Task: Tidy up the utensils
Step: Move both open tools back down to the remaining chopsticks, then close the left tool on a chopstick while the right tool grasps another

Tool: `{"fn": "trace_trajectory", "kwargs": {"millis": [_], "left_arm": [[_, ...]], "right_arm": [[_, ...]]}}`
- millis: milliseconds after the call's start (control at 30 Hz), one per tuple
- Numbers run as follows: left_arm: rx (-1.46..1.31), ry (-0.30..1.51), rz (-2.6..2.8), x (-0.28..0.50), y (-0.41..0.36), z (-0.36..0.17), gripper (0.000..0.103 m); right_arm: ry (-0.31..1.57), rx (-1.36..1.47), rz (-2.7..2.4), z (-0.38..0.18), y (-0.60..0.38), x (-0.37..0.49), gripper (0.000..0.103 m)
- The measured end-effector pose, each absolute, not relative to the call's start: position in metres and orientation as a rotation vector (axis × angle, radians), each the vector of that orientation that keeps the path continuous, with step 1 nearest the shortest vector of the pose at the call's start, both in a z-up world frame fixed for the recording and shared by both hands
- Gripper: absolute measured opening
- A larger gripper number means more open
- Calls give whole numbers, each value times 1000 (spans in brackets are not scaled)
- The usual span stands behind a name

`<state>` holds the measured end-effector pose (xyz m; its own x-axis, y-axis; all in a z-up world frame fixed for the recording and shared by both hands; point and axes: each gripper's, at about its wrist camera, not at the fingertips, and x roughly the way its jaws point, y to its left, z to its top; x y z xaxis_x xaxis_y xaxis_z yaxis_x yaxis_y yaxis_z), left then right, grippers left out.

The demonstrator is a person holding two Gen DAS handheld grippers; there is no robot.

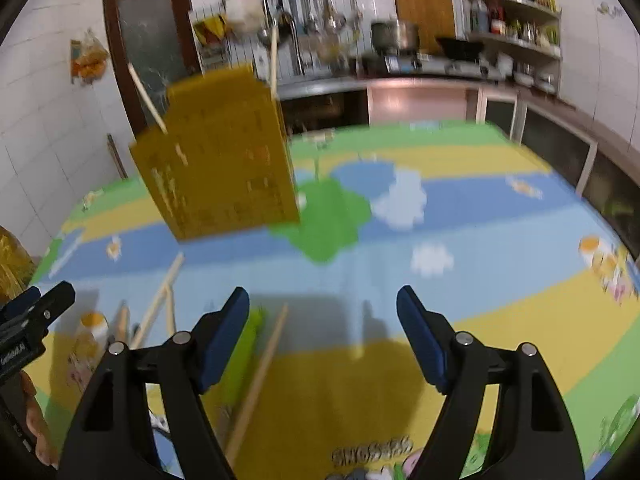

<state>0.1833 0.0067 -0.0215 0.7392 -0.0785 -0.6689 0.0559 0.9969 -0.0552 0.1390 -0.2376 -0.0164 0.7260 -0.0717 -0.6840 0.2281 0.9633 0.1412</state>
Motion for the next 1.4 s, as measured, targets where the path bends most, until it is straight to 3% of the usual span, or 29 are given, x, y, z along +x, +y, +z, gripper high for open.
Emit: {"fn": "trace_trajectory", "kwargs": {"millis": [367,1100,1267,1400], "left_arm": [[6,880,-30,199,9,-69,98],[42,940,-24,208,1,-78,98],[47,940,-19,208,0,-78,98],[47,939,-15,205,-4,-75,89]], "right_arm": [[829,170,-208,-42,-226,146,76],[905,137,-220,-51,-212,151,76],[905,152,-247,-51,-209,149,70],[898,164,-243,-48,-206,145,48]]}}
